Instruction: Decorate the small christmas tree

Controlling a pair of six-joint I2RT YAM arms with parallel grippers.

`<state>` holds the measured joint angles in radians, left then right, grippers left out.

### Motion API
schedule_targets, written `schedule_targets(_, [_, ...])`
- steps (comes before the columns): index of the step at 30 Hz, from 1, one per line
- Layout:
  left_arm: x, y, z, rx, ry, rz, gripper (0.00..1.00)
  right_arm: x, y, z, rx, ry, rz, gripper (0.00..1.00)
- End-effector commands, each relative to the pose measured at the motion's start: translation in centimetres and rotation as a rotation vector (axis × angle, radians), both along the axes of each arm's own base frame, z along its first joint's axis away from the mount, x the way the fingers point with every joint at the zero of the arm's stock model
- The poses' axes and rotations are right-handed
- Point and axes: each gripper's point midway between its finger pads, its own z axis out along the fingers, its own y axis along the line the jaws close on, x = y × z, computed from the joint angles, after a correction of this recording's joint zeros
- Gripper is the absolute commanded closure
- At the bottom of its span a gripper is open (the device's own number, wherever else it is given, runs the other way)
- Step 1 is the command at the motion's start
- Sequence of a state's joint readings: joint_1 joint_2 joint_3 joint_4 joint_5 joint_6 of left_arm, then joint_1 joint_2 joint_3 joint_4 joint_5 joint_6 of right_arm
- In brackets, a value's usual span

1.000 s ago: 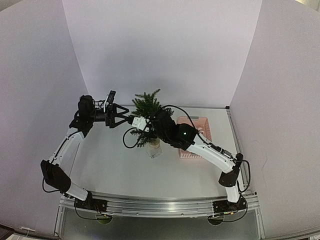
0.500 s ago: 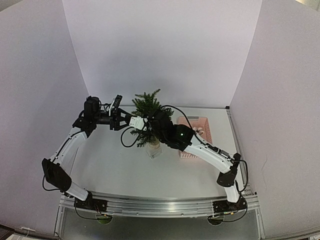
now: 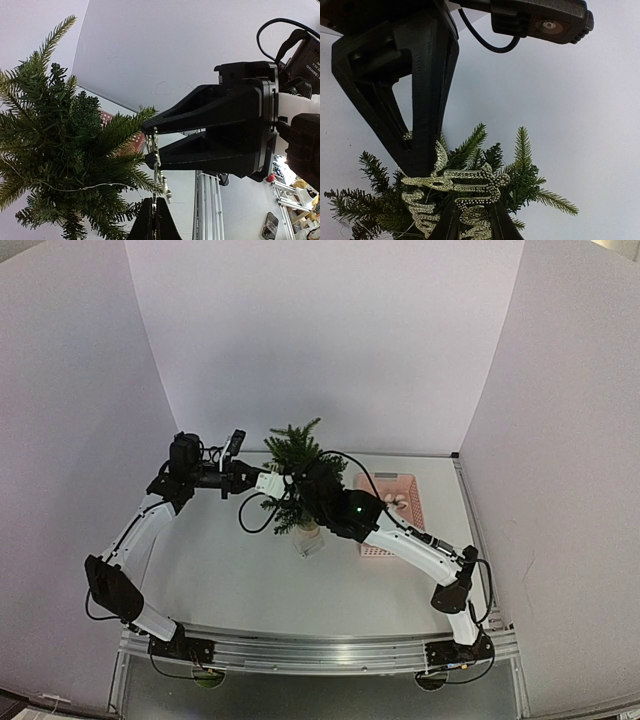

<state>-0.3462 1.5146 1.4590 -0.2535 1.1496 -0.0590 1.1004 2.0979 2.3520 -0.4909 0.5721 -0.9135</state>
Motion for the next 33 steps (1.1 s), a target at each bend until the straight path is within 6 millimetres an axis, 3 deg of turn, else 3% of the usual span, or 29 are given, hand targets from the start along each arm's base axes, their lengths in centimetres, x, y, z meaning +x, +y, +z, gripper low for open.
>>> schedule_targets(1, [0.4, -0.1, 0.5, -0.010, -0.014, 0.006, 1.00, -0.1, 0.0, 1.8, 0.063, -0.031, -0.013, 0.68])
schedule_targets(5, [0.7, 0.1, 0.8, -0.023, -0.011, 0.027, 1.00, 0.0, -0.6, 2.1, 0.091, -0.024, -0.039, 0.40])
schedule_targets(9, [0.8, 0.6, 1.4, -0.048, -0.045, 0.046, 1.00, -1.1, -1.2, 3.2, 0.164, 0.022, -0.013, 0.30])
schedule_targets(16, [0.7, 0.6, 1.0, -0.054, -0.067, 0.045, 1.00, -4.1, -1.9, 6.2, 0.349, 0.144, 0.106, 0.25])
schedule_targets(23, [0.4, 0.6, 1.1, -0.064, -0.087, 0.028, 1.00, -3.4, -2.2, 7.9, 0.457, 0.168, 0.064, 0.24])
schedule_targets(26, [0.2, 0.6, 1.1, -0.070, -0.090, 0.019, 1.00, -2.2, -4.2, 8.9, 0.608, 0.306, 0.040, 0.21])
schedule_targets(30, [-0.3, 0.6, 1.4, -0.092, -0.106, -0.010, 1.00, -0.4, -8.5, 8.2, 0.834, 0.716, 0.097, 0.22])
schedule_targets(33, [-0.5, 0.5, 1.7, -0.120, -0.115, -0.024, 1.00, -1.4, -9.9, 6.9, 0.820, 0.810, 0.127, 0.22])
